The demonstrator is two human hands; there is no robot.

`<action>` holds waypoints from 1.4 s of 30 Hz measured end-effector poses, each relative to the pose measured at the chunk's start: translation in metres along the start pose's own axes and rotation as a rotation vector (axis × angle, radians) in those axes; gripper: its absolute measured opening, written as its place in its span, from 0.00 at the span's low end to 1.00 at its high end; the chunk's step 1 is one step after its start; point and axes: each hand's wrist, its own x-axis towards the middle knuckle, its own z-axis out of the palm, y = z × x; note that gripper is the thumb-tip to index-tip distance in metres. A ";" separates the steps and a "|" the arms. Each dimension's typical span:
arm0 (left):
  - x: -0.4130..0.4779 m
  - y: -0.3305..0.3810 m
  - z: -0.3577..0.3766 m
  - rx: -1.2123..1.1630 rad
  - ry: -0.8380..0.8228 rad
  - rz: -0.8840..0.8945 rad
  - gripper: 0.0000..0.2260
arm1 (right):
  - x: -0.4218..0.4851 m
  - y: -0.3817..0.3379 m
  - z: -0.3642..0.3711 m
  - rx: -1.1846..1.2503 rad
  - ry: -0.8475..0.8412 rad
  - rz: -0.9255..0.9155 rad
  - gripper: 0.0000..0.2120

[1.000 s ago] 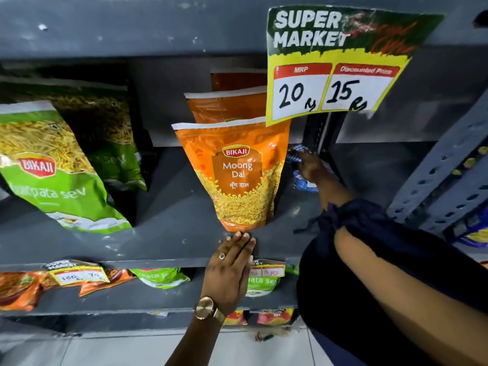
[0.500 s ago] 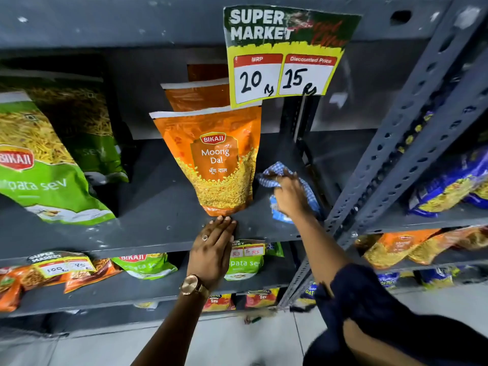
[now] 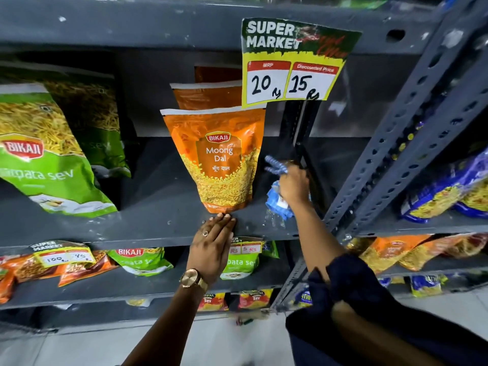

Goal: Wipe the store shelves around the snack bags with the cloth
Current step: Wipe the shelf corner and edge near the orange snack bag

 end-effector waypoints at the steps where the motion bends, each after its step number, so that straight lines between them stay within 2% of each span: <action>1: -0.001 0.000 0.000 0.000 -0.001 -0.005 0.17 | -0.001 0.002 0.009 -0.113 -0.123 -0.090 0.20; 3: -0.001 0.001 0.000 -0.002 -0.011 -0.011 0.17 | -0.004 0.010 0.025 -0.317 -0.292 -0.260 0.24; 6: 0.002 0.000 -0.001 0.001 -0.014 -0.006 0.17 | -0.010 0.024 0.026 -0.360 -0.335 -0.374 0.28; 8: 0.001 0.000 -0.002 -0.005 -0.023 -0.009 0.17 | -0.024 0.033 0.025 -0.330 -0.338 -0.357 0.28; 11: 0.000 0.000 -0.002 -0.001 -0.045 -0.009 0.17 | -0.054 0.036 0.021 -0.258 -0.259 -0.281 0.29; 16: 0.001 -0.002 -0.002 0.003 -0.067 0.001 0.17 | -0.088 0.034 0.020 -0.237 -0.174 -0.399 0.30; 23: 0.000 -0.003 -0.004 -0.004 -0.107 -0.006 0.18 | -0.122 0.048 0.005 -0.148 -0.192 -0.406 0.29; 28: 0.000 -0.001 -0.010 -0.002 -0.131 0.001 0.19 | -0.144 0.053 -0.015 -0.127 -0.138 -0.327 0.26; 32: 0.001 0.000 -0.013 -0.003 -0.143 -0.005 0.19 | -0.137 0.031 -0.044 -0.039 -0.053 -0.189 0.25; 34: 0.001 0.001 -0.015 -0.014 -0.148 -0.005 0.20 | -0.120 0.014 -0.052 0.039 0.038 -0.211 0.26; 36: 0.002 0.000 -0.017 -0.023 -0.163 -0.009 0.20 | -0.101 0.006 -0.047 0.010 0.088 -0.243 0.27; 38: 0.001 0.000 -0.018 -0.026 -0.175 -0.013 0.20 | -0.094 0.009 -0.032 -0.085 0.019 -0.228 0.27; 40: 0.001 0.000 -0.019 -0.027 -0.180 -0.004 0.19 | -0.102 0.022 -0.011 -0.183 -0.131 -0.230 0.26; 42: 0.001 -0.001 -0.020 -0.024 -0.187 0.008 0.19 | -0.119 0.036 0.001 -0.205 -0.223 -0.299 0.27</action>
